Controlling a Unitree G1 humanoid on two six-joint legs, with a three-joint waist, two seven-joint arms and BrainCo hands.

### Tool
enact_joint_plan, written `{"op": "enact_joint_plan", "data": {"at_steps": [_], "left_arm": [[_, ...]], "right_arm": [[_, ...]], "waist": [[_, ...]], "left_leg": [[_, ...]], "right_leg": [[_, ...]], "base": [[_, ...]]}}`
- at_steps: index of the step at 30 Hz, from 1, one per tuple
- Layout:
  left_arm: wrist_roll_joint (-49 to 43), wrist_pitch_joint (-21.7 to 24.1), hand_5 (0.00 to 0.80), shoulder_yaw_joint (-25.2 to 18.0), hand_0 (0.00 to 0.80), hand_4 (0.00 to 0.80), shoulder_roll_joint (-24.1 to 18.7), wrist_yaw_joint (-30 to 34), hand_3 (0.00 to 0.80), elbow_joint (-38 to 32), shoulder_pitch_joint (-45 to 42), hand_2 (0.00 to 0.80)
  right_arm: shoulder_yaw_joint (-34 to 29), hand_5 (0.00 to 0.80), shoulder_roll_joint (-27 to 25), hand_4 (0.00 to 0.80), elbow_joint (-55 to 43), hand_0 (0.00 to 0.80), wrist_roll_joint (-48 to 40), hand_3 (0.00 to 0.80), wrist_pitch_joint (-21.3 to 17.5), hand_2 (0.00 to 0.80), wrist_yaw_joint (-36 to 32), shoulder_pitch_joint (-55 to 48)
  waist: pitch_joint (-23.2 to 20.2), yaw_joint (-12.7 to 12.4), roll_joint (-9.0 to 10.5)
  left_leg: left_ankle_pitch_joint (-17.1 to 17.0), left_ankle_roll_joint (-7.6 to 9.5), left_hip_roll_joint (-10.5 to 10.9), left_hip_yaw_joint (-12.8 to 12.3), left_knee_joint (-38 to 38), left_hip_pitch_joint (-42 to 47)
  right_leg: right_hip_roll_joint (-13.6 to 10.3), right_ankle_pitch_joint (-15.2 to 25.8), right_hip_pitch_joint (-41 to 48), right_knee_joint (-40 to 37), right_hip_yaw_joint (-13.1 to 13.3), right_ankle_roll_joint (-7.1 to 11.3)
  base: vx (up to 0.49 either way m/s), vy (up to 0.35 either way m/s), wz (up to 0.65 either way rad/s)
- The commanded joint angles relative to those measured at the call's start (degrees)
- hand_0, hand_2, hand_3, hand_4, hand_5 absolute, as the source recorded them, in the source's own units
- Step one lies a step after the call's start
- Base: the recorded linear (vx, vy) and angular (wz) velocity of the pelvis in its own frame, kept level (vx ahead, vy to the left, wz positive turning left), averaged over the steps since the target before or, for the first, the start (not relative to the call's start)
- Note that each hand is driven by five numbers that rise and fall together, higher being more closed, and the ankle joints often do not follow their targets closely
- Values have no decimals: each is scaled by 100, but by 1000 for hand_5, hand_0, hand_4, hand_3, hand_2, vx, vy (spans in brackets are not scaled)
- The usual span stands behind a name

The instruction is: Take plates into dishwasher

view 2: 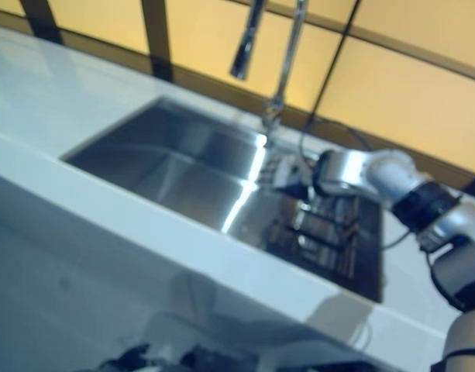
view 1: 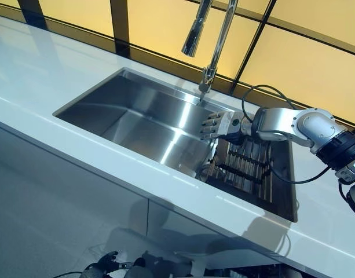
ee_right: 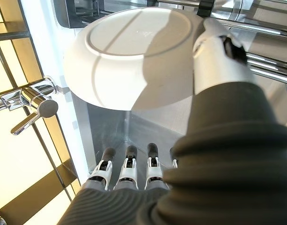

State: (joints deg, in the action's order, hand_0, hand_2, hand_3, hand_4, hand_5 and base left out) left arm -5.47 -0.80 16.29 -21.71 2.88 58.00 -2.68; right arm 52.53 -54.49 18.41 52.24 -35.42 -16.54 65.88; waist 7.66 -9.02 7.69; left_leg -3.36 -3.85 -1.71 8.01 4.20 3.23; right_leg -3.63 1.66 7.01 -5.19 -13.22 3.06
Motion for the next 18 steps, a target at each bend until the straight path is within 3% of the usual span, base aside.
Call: {"op": "enact_joint_plan", "data": {"at_steps": [1,2,3,4,5,6,7,18], "left_arm": [[-35,70,0,211,0,0,-139,-25,0,224,190,0],[-34,68,0,211,0,0,-139,-26,0,223,191,0],[-40,61,0,203,0,0,-143,-19,0,205,184,0],[-18,55,0,216,0,0,-150,-26,0,199,194,0],[-16,54,0,217,0,0,-150,-26,0,199,195,0],[-16,53,0,209,0,0,-153,-20,0,201,207,0],[-13,56,0,210,0,0,-154,-21,0,204,210,0],[-15,53,0,189,0,0,-174,-43,0,157,205,0]], "right_arm": [[137,75,-129,75,111,75,-63,75,360,75,64,137],[138,75,-130,75,115,75,-64,75,358,75,62,136],[124,264,-135,264,126,264,-54,264,352,264,73,118],[121,565,-144,565,133,565,-71,565,357,565,84,112],[119,609,-144,609,133,609,-67,609,355,609,85,110],[94,756,-153,756,116,756,-48,756,358,756,89,87],[95,800,-155,800,118,800,-45,800,361,800,100,88],[94,800,-254,800,90,800,-60,800,258,800,102,110]], "waist": [[84,-121,202],[84,-121,203],[87,-124,204],[93,-122,207],[93,-122,208],[98,-117,211],[100,-116,213],[139,-104,228]], "left_leg": [[402,264,164,-522,-331,-56],[402,265,164,-522,-330,-56],[403,266,164,-520,-338,-61],[400,270,165,-521,-337,-69],[400,270,165,-521,-338,-69],[403,272,168,-525,-344,-76],[403,273,169,-525,-345,-79],[400,289,181,-528,-331,-97]], "right_leg": [[192,-126,-97,186,139,-58],[192,-126,-98,187,139,-58],[192,-126,-97,188,138,-60],[192,-126,-109,199,140,-62],[192,-126,-110,200,139,-62],[191,-124,-117,203,143,-61],[191,-123,-119,204,144,-61],[196,-110,-154,211,166,-58]], "base": [[0,0,0],[0,0,0],[0,0,0],[0,0,0],[0,0,0],[0,0,0],[0,0,0],[0,0,0]]}}
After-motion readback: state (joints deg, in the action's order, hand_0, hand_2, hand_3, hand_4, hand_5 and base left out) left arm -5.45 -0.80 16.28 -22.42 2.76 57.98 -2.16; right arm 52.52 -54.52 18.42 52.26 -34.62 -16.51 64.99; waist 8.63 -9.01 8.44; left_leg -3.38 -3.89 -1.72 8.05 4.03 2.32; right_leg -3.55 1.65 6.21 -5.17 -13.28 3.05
